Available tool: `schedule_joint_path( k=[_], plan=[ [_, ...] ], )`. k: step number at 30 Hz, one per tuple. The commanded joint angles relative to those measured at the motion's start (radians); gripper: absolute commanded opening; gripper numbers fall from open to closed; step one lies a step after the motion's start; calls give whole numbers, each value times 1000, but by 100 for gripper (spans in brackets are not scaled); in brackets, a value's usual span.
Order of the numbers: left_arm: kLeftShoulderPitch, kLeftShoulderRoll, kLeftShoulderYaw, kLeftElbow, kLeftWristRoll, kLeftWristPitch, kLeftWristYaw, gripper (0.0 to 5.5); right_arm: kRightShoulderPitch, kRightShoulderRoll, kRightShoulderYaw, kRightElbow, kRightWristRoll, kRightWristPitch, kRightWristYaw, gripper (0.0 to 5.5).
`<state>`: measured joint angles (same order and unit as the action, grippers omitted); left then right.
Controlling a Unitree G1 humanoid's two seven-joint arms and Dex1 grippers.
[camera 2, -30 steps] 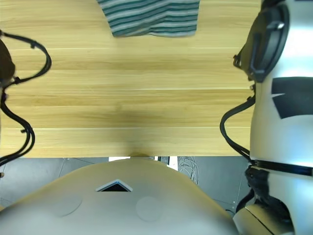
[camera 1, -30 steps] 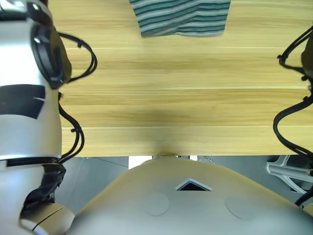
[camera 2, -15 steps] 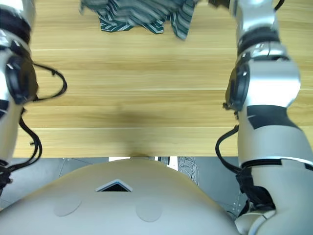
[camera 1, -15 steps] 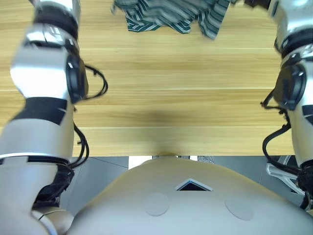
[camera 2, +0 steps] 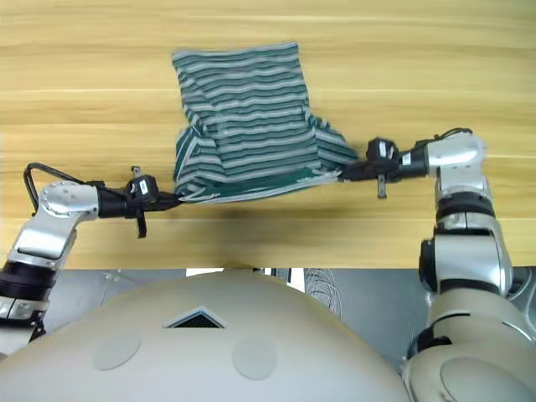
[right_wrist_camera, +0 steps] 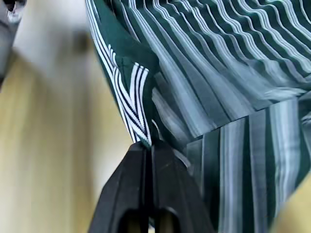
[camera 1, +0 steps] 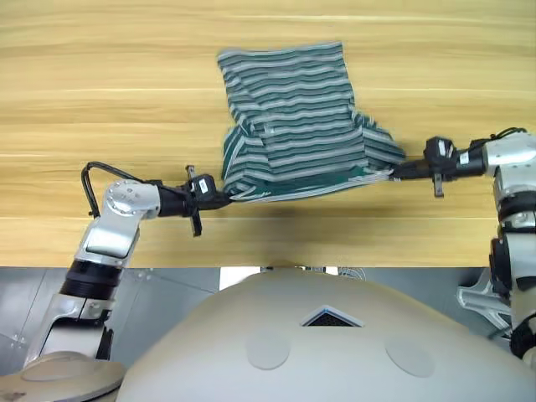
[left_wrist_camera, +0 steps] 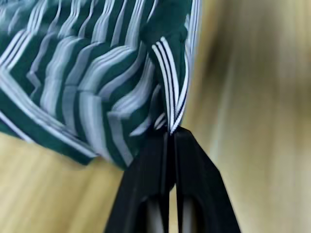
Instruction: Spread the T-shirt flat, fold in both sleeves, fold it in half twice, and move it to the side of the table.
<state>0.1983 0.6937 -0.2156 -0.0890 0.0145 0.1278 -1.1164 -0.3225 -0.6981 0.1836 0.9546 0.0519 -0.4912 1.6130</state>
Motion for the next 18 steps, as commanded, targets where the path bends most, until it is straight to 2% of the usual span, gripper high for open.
schedule_joint_path(
  k=[1,6,7,14,16,18],
  plan=[
    [14,78,-27,17,108,-69,58,4,93,-3,99,-110,-55,-26,-7,0],
    [18,91,-62,11,171,-106,107,4,128,-1,145,-115,-121,-43,-69,0],
    [24,84,-64,-10,173,-94,117,23,126,2,149,-110,-127,-45,-78,30],
    [137,66,-80,-209,166,15,164,129,112,18,160,-109,-114,-31,-77,133],
    [154,75,-69,-238,165,26,176,162,117,9,148,-143,-60,-9,-31,167],
    [168,82,-42,-258,135,38,179,198,129,-31,164,-236,86,47,-3,205]
  ],
)
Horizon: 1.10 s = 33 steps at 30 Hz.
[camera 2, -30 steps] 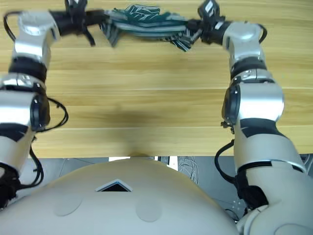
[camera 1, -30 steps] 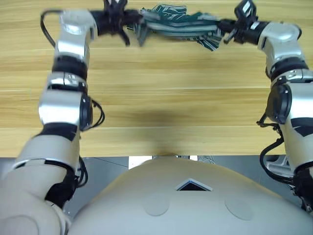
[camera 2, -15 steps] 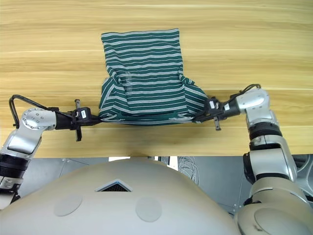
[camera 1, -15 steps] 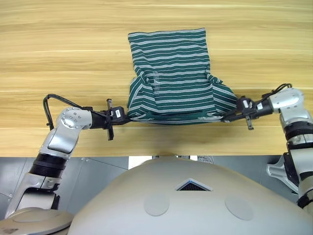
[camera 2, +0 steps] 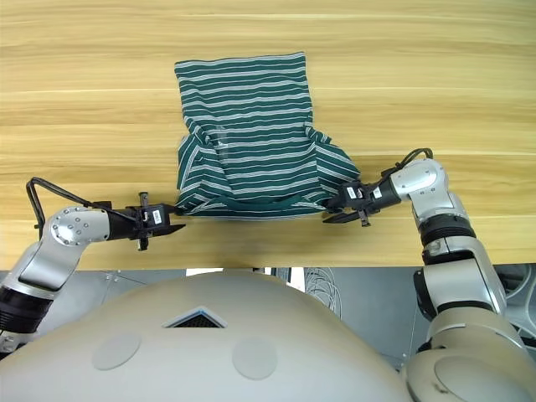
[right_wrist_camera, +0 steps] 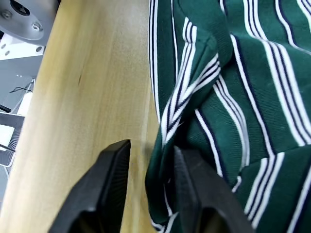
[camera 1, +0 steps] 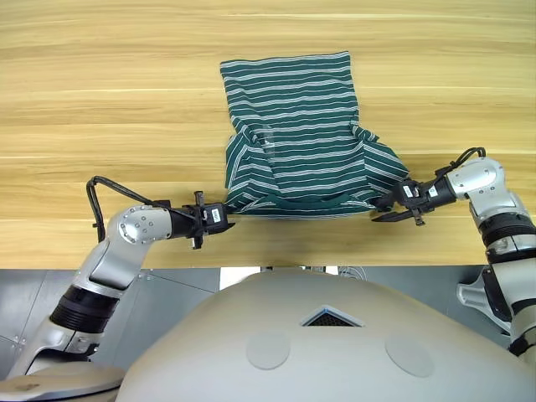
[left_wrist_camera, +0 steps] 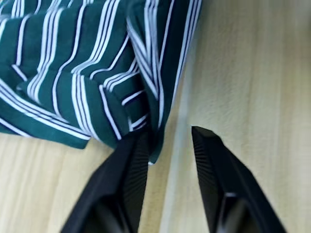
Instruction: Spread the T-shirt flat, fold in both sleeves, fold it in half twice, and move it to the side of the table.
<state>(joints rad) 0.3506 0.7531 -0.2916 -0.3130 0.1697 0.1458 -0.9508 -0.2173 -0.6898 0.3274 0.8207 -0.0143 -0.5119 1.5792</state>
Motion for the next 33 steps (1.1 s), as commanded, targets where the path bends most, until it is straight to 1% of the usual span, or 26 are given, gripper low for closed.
schedule_joint_path(
  k=[1,4,6,8,10,11,14,16,18,20,23,25,28,30,33],
  plan=[
    [22,25,48,-40,-34,22,14,218,23,-65,30,-147,231,98,35,208],
    [46,35,72,-32,-56,17,16,271,-5,-139,46,-207,412,144,35,208],
    [69,25,90,-24,-76,15,31,292,-30,-171,43,-226,524,173,35,208],
    [89,-1,126,-14,-118,18,57,335,-62,-176,31,-226,603,205,35,208],
    [100,-42,184,-5,-185,30,88,358,-115,-136,1,-176,622,235,35,208],
    [92,-68,220,11,-213,25,117,377,-144,-94,-23,-131,592,225,28,208],
    [7,-157,320,92,-290,-13,211,377,-202,28,-24,-11,427,136,-108,208],
    [-70,-207,353,150,-321,-54,256,377,-214,89,-10,35,321,71,-196,208],
    [-154,-240,370,207,-337,-103,278,377,-219,135,-1,63,238,16,-247,208],
    [-283,-262,350,289,-337,-148,268,377,-222,173,14,97,161,-31,-289,208],
    [-512,-299,273,470,-291,-199,223,377,-227,211,19,146,110,-45,-272,208],
    [-731,-357,203,701,-232,-249,208,377,-235,230,24,185,83,-42,-244,208],
    [-974,-456,127,1044,-157,-318,201,377,-250,259,24,229,49,-43,-237,208],
    [-1086,-522,72,1265,-87,-360,224,377,-245,271,31,236,28,-48,-230,208],
    [-1158,-566,45,1464,-28,-387,267,377,-230,271,32,225,16,-47,-193,208]
  ],
)
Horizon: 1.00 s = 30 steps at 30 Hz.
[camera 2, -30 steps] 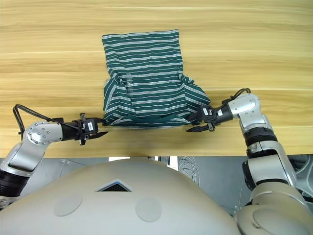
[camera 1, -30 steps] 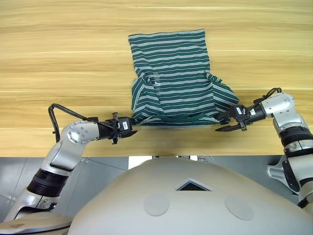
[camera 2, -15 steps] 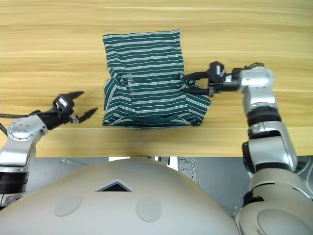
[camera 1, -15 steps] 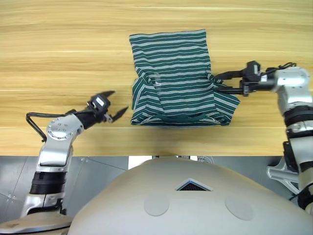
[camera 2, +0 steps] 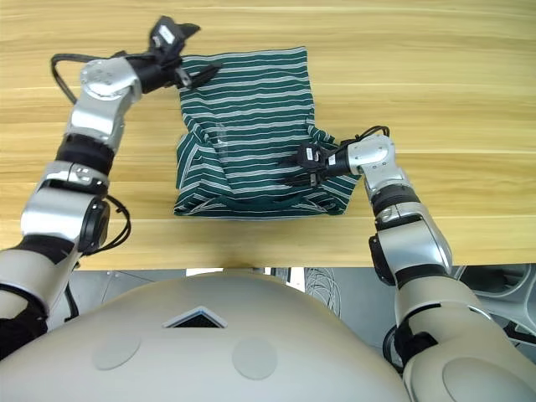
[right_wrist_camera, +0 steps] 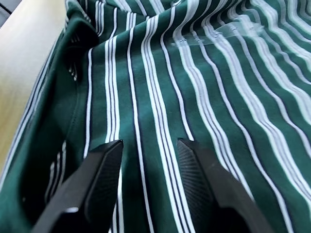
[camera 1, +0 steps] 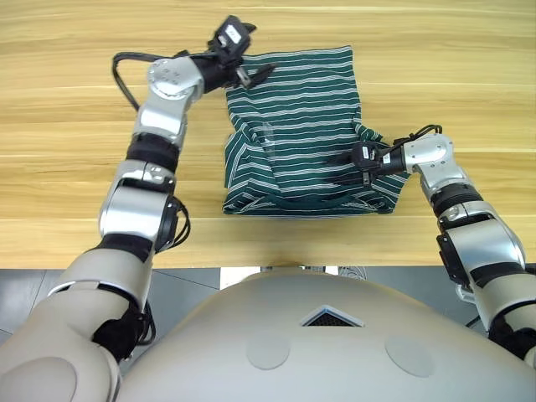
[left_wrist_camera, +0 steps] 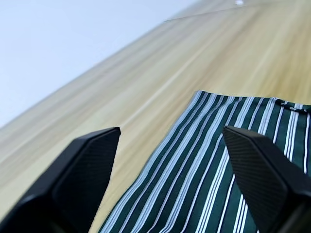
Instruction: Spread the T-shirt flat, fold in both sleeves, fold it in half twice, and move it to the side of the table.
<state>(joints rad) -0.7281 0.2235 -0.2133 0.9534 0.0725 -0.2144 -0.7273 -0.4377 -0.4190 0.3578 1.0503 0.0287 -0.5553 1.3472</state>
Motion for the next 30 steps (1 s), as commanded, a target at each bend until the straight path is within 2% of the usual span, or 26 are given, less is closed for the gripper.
schedule_joint_path(
  k=[1,5,12,25,30],
  plan=[
    [-88,-45,-35,247,82,-24,59,377,-2,-4,-1,-11,-24,2,65,208],
    [-88,-57,-39,356,125,1,91,377,28,-20,-21,-47,0,21,170,208],
    [-74,-69,-2,397,140,47,123,377,80,-53,-38,-124,16,45,256,208],
    [-76,-81,82,416,143,114,207,377,240,-110,58,-273,33,136,266,208],
    [-96,-87,120,412,130,97,211,377,191,-91,9,-260,56,136,239,208]
  ],
)
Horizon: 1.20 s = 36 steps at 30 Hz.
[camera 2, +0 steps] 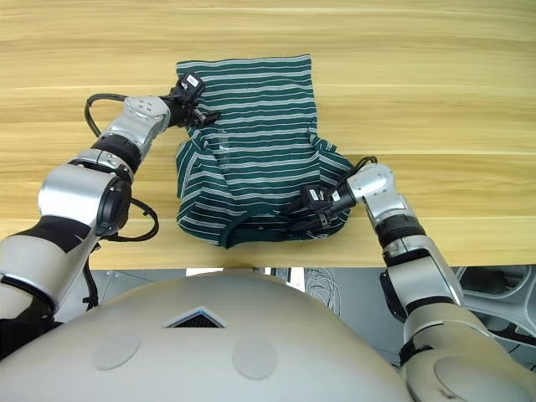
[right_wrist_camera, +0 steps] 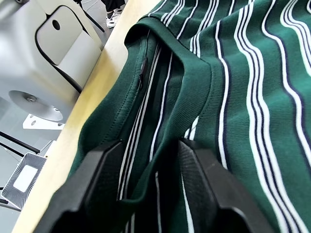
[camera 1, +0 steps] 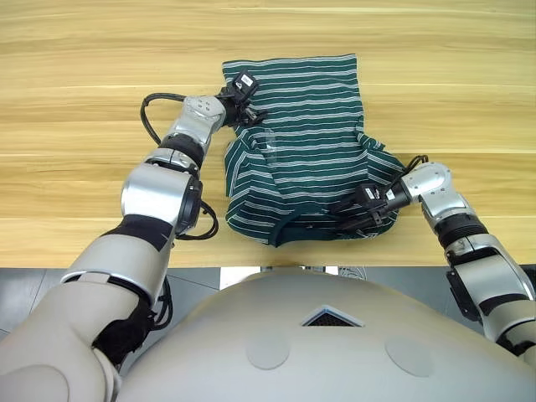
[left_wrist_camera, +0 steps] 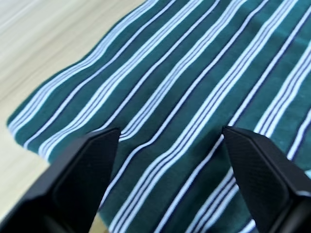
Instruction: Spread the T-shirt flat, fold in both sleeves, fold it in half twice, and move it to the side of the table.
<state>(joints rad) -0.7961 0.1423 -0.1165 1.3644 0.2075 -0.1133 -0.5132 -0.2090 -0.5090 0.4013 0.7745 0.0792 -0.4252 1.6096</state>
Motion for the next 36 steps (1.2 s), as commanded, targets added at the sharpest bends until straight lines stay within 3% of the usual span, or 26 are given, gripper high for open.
schedule_joint_path(
  k=[1,5,10,13,18,23,28,36],
  plan=[
    [-32,-9,28,0,-5,-11,-8,377,-61,13,-58,21,25,16,-35,208],
    [-50,-17,58,-14,-22,-64,-54,377,-146,64,-141,63,79,42,-74,208],
    [-18,48,226,-155,-228,-205,-240,377,-219,121,-170,155,13,10,-252,208],
    [232,127,323,-493,-370,-177,-294,377,-197,129,-125,194,-68,-1,-313,208],
    [765,179,455,-1031,-523,68,-223,377,-141,120,-84,200,-128,-6,-319,208],
    [1008,181,341,-1193,-585,233,-344,377,-139,124,-84,219,-140,-1,-345,208],
    [915,256,309,-1061,-661,371,-524,377,-139,135,-82,234,-154,-6,-373,208],
    [859,268,206,-922,-558,335,-518,377,-150,141,-78,251,-158,-20,-390,208]
  ],
)
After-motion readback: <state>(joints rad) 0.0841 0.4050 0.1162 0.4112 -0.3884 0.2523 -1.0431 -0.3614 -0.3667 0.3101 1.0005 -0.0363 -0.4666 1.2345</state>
